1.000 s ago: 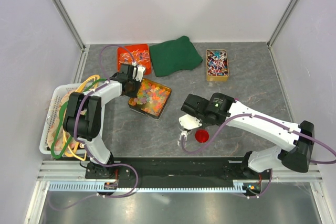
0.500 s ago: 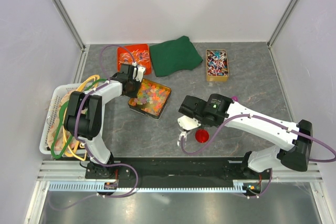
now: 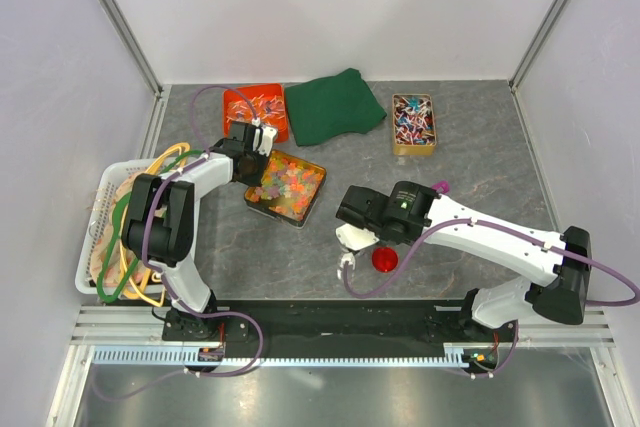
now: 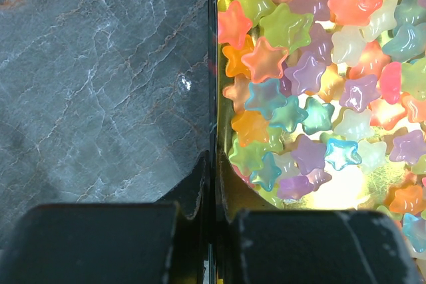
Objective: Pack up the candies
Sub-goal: Place the storage box at the center of the board.
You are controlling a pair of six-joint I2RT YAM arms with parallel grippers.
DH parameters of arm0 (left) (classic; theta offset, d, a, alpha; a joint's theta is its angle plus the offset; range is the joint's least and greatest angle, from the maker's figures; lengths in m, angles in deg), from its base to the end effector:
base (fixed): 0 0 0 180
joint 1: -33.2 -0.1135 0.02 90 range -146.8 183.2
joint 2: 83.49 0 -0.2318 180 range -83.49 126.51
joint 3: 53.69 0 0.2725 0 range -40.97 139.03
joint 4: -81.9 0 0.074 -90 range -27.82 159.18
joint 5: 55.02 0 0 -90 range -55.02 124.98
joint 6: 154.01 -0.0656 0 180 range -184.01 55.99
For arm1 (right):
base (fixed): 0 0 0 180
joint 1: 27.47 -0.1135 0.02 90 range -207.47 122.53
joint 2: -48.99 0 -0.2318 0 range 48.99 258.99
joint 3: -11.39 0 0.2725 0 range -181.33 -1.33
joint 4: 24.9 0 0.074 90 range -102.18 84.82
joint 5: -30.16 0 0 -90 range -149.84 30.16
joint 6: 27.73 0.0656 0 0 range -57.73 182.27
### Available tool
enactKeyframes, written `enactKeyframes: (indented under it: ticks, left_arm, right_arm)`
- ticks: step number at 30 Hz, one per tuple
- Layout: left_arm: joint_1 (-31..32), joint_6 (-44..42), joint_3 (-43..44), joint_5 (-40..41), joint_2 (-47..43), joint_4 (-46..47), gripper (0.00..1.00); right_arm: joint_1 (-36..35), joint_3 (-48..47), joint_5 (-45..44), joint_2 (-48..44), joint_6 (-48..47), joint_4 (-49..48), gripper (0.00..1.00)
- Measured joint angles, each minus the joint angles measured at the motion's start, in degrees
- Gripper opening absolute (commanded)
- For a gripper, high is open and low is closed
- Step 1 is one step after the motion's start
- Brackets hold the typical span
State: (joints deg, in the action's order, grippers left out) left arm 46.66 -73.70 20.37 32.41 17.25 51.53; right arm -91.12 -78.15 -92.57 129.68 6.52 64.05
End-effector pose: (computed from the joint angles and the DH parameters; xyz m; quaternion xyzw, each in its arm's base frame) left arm 0.3714 -0.0919 0.1018 0.1986 0.9379 -0.0308 0.2827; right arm 0.1534 0.2298 0.2569 -0.8131 0.5033 -0.2743 0.1019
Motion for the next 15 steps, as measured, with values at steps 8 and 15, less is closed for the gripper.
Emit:
enactKeyframes:
  ticks: [8,15]
  left_arm:
    - [0.02,0.00,0.26,0.00,0.22,0.00,0.02]
    - [0.00,0.00,0.33,0.00,0.55,0.00,0.02]
  right_arm:
    - [-0.09,-0.20,-0.83,0.17,0.00,0.22,0.00]
    - [-0.52,-0.26,-2.03,0.90,0.00,0.35,0.00]
